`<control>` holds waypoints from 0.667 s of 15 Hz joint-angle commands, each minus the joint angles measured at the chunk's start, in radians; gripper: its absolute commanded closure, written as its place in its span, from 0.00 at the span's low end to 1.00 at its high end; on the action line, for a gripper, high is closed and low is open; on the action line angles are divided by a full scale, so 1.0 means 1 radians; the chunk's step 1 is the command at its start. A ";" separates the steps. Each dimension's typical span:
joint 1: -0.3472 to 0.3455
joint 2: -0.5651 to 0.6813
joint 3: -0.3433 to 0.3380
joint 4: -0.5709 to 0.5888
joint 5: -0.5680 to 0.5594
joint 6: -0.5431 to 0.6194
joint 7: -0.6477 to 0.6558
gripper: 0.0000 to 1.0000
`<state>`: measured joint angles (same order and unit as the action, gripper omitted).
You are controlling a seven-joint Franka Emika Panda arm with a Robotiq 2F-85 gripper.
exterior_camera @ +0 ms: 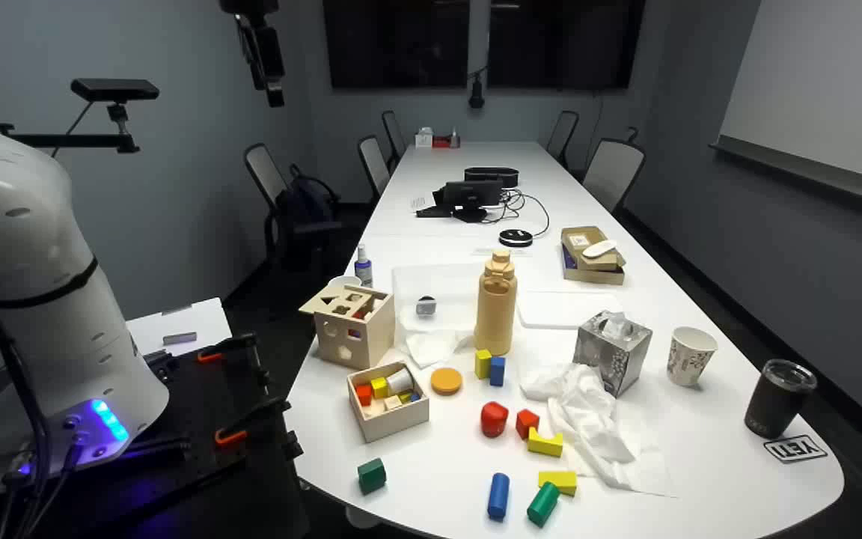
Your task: Use the left paper towel to wipe the table
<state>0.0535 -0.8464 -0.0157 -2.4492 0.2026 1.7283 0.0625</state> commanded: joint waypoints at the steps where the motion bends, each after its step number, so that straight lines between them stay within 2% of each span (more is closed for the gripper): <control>1: -0.016 0.001 0.010 0.002 0.008 -0.004 -0.009 0.00; 4: -0.015 0.106 -0.042 0.077 -0.031 -0.050 -0.102 0.00; 7: -0.028 0.229 -0.097 0.168 -0.119 -0.054 -0.219 0.00; 10: -0.041 0.405 -0.145 0.266 -0.266 0.028 -0.386 0.00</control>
<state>0.0338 -0.6303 -0.1369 -2.3111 0.0405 1.7234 -0.1900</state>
